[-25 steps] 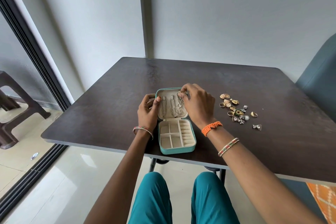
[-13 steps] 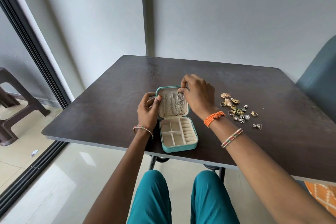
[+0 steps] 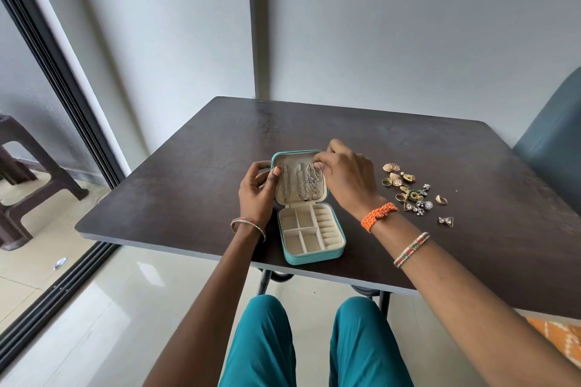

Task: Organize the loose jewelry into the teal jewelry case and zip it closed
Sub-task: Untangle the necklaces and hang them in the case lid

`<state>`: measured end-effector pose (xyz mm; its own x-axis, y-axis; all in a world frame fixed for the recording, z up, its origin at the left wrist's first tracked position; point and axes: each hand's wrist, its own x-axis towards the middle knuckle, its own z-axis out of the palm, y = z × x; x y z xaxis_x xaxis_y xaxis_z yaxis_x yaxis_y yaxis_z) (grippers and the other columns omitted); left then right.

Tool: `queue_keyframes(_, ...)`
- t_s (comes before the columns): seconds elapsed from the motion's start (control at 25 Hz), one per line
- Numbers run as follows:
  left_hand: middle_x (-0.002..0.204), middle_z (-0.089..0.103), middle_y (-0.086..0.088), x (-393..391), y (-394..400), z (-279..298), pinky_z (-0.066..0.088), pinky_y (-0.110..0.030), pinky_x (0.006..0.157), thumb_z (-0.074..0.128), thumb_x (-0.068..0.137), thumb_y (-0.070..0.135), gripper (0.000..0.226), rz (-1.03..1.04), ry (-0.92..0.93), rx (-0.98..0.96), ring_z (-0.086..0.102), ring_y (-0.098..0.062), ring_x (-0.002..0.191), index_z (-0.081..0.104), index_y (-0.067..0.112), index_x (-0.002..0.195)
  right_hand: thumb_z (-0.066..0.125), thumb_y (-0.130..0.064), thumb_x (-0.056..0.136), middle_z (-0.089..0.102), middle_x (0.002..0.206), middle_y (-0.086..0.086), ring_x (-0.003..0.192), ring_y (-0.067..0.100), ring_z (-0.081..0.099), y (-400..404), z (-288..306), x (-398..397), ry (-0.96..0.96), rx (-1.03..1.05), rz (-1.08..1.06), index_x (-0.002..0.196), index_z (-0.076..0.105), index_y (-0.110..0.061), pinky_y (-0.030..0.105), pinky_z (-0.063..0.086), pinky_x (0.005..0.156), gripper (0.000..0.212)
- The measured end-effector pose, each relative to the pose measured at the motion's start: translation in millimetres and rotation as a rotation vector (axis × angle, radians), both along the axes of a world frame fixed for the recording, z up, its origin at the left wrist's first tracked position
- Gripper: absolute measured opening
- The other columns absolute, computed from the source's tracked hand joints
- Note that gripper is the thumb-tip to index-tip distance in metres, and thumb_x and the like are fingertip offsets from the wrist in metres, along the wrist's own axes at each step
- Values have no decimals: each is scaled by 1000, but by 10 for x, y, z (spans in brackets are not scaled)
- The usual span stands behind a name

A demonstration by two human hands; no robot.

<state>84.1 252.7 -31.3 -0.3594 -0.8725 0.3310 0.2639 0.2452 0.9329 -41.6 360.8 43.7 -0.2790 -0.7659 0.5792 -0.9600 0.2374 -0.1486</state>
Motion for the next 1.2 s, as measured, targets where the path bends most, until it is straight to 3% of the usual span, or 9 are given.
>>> queue_keyframes(0.12,85,68,-10,10,1,-10,57,-28,68,60,90,19,12,-6,2,-3,65,-12,77,59,10,96,69,-15,85,60,81,2,56,13,48,6,6,3,-25,-46,3,94,75,-14,16,30,50,11)
queue_keyframes(0.28,86,69,-12,11,-3,-11,56,-29,68,61,86,26,19,-2,3,6,65,-15,77,59,10,97,62,-17,90,60,86,2,64,18,58,41,-10,22,-66,-1,-19,100,72,-16,22,38,55,14)
queue_keyframes(0.44,89,69,-13,11,-8,-19,57,-35,74,61,88,24,16,10,-14,28,67,-18,82,60,10,97,57,-7,90,49,78,-4,54,12,48,185,-147,81,-121,-20,12,102,72,-19,12,29,47,23)
queue_keyframes(0.56,88,69,-12,12,1,-11,57,-34,73,61,87,25,17,23,-21,22,66,-16,79,60,10,96,54,-2,89,42,81,-5,56,11,46,241,-236,152,-137,68,26,112,69,-21,17,35,52,33)
queue_keyframes(0.64,88,69,-12,11,1,-7,57,-35,73,62,86,26,19,33,-28,22,66,-16,78,60,9,96,54,-2,89,41,84,-6,59,10,46,260,-232,189,-152,102,17,106,71,-21,19,37,55,31)
queue_keyframes(0.72,87,69,-12,13,1,-1,57,-35,73,62,85,30,22,40,-39,21,66,-16,78,60,11,95,54,-2,88,41,87,-5,62,10,47,285,-199,208,-159,109,10,99,71,-19,18,35,54,27)
queue_keyframes(0.84,86,69,-11,11,9,2,57,-35,73,62,86,28,18,35,-36,25,65,-15,76,60,13,93,53,0,87,42,88,-4,61,10,45,290,-136,191,-196,63,0,105,68,-19,12,27,49,30)
queue_keyframes(1.0,86,69,-12,14,3,-6,57,-38,74,62,87,26,17,33,-40,31,65,-18,78,59,12,94,52,-2,88,42,90,-2,64,13,48,223,-145,212,-238,118,9,114,65,-18,23,39,56,34)
queue_keyframes(1.2,86,69,-11,19,5,10,57,-33,71,61,89,23,14,35,-48,5,66,-15,77,59,11,96,55,-7,86,45,94,0,70,19,57,174,-141,240,-279,167,-46,94,63,-14,27,41,60,14)
